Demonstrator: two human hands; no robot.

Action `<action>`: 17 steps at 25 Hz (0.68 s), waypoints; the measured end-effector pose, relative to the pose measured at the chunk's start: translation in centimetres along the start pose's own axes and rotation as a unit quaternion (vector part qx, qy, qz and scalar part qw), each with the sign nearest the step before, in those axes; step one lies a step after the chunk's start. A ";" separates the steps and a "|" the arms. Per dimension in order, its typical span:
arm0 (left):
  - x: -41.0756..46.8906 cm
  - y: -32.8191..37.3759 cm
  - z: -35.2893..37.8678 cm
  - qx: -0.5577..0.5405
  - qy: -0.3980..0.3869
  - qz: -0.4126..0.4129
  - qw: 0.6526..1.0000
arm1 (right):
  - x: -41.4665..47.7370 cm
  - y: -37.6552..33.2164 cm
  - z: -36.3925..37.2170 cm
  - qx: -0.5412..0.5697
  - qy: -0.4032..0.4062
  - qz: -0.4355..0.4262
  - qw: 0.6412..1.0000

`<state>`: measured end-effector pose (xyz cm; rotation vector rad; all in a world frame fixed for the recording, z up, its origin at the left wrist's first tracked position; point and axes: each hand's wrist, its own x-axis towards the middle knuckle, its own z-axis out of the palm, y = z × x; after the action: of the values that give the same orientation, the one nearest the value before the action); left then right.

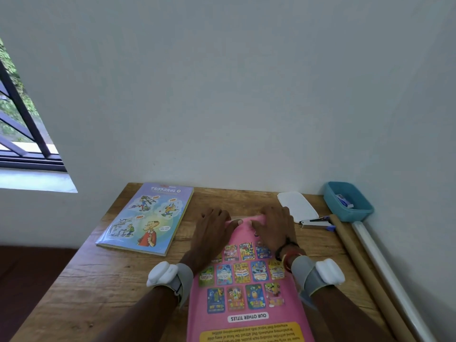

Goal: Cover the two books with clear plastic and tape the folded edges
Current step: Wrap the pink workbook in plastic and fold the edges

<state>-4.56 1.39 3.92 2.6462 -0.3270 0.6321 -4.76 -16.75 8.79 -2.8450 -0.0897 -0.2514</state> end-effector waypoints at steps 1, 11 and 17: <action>0.2 0.1 -0.2 0.000 0.005 0.000 1.000 | 0.3 0.0 -0.6 0.007 0.006 -0.004 1.000; 0.4 -1.9 -0.6 -0.087 0.001 -0.090 0.992 | 2.5 1.0 -2.6 0.285 -0.029 0.066 0.956; -0.2 -2.6 0.2 0.003 0.012 -0.011 1.000 | 2.3 2.0 0.5 0.276 -0.022 0.126 0.953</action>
<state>-3.86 3.62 2.84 2.6415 -0.2900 0.6569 -2.28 -18.40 8.22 -2.2730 0.1683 -0.0874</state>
